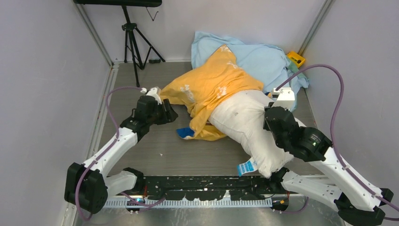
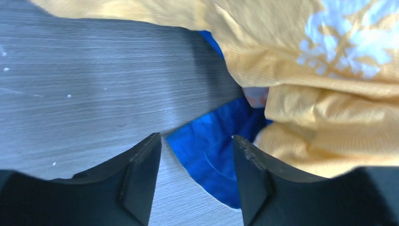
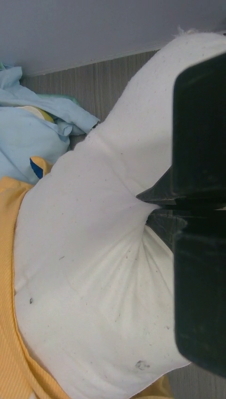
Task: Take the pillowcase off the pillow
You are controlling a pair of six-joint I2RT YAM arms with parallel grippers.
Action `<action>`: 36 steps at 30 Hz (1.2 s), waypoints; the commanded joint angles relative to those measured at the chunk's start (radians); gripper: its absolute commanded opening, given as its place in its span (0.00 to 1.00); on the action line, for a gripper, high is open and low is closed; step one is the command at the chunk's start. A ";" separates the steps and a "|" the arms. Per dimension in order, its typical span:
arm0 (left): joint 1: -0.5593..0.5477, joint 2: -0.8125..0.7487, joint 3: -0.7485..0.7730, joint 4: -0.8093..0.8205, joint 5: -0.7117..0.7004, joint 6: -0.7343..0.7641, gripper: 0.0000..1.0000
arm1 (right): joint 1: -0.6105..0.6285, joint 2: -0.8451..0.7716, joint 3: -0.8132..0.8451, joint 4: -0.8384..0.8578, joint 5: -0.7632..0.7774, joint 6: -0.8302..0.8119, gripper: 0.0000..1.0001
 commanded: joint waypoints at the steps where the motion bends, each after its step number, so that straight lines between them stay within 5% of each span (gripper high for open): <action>1: 0.014 -0.096 -0.026 0.009 -0.074 -0.070 0.67 | -0.013 -0.033 -0.016 0.145 0.151 0.010 0.00; 5: 0.014 -0.155 -0.025 0.043 -0.026 -0.118 0.84 | -0.013 -0.033 -0.034 0.148 0.130 0.016 0.00; 9: -0.024 -0.130 0.015 0.146 0.192 -0.134 0.84 | -0.013 -0.056 -0.072 0.197 0.022 -0.001 0.00; 15: -0.269 -0.070 0.186 0.054 -0.001 0.063 0.86 | -0.013 -0.053 -0.092 0.230 -0.055 0.007 0.00; 29: -0.377 0.196 0.389 0.034 -0.075 0.228 0.87 | -0.014 -0.024 -0.096 0.230 -0.152 0.047 0.00; 33: -0.375 0.244 0.429 0.034 -0.053 0.286 0.76 | -0.013 -0.020 -0.096 0.223 -0.150 0.052 0.00; 36: -0.358 0.283 0.461 0.008 -0.045 0.308 0.50 | -0.014 -0.023 -0.098 0.214 -0.145 0.058 0.00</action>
